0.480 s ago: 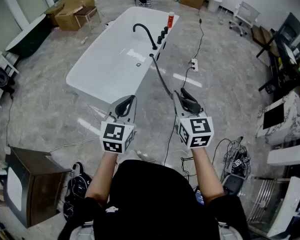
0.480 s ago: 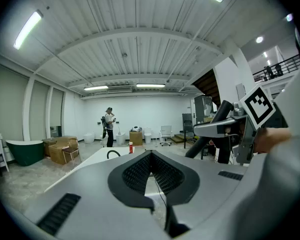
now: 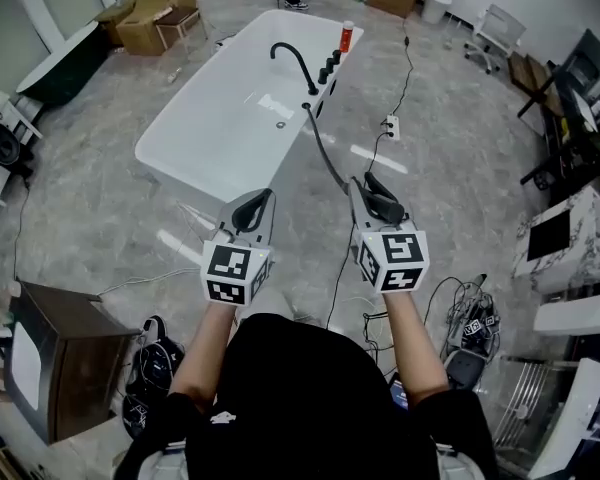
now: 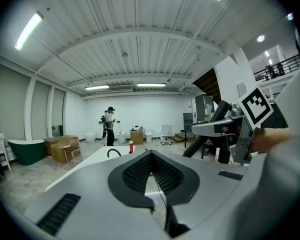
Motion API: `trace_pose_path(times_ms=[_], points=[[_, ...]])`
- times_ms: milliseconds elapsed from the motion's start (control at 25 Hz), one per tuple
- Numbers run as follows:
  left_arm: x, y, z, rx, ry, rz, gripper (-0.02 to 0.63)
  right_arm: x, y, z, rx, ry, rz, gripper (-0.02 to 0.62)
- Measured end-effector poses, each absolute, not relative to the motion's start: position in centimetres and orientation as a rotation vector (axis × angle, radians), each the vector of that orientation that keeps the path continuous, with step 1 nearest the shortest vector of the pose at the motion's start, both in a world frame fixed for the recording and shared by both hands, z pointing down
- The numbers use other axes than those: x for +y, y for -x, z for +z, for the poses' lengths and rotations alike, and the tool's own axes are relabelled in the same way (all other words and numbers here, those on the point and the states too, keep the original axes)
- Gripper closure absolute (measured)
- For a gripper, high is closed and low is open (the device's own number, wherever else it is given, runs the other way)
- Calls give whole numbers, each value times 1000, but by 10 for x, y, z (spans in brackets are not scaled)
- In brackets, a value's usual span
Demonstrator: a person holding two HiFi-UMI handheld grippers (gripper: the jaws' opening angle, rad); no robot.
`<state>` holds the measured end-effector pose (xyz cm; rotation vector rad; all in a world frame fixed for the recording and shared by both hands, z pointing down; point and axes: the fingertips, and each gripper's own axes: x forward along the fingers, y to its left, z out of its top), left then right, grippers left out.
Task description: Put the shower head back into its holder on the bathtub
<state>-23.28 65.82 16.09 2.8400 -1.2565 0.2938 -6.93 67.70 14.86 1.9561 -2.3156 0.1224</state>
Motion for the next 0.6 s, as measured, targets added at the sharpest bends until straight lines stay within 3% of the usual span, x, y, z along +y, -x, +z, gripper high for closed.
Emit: trace_pose_path(times_ms=[600], points=[[602,218,175,-1244,-2819,312,592,625,55,154,-2342,-1957,140,491]])
